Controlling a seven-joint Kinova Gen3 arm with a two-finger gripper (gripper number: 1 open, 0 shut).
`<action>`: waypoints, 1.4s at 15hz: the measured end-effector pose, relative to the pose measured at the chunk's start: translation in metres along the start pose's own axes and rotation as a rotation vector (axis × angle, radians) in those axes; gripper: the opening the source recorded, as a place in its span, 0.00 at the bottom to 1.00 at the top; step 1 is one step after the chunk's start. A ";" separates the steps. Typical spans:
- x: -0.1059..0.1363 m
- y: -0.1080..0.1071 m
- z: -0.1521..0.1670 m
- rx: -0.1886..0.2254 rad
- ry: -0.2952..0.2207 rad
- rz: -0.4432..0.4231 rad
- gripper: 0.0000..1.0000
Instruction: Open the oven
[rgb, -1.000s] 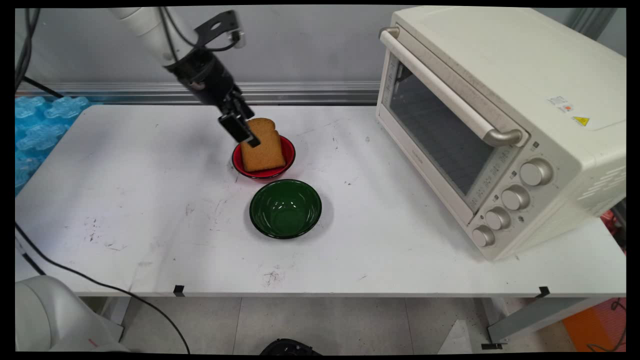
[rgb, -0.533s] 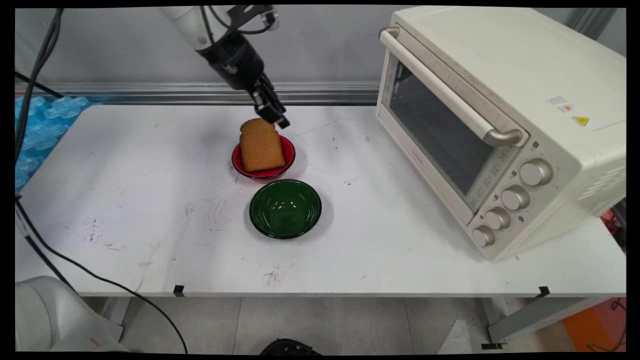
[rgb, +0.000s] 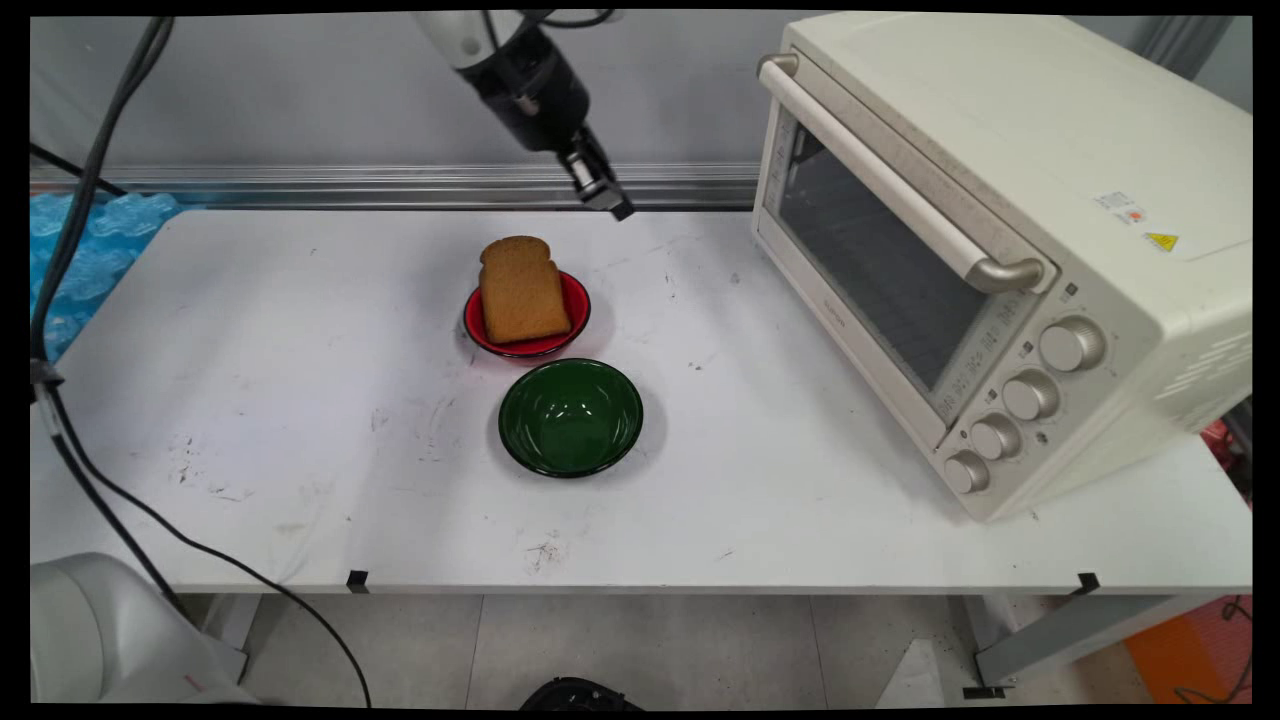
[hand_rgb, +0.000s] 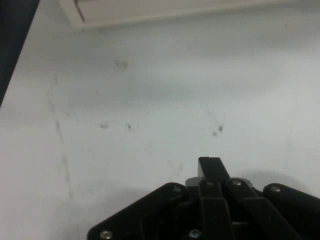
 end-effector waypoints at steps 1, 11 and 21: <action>0.007 0.000 0.000 -0.001 0.006 0.005 0.00; 0.084 -0.004 -0.006 0.012 0.066 0.035 0.00; 0.124 0.008 -0.012 0.012 0.127 -0.025 0.00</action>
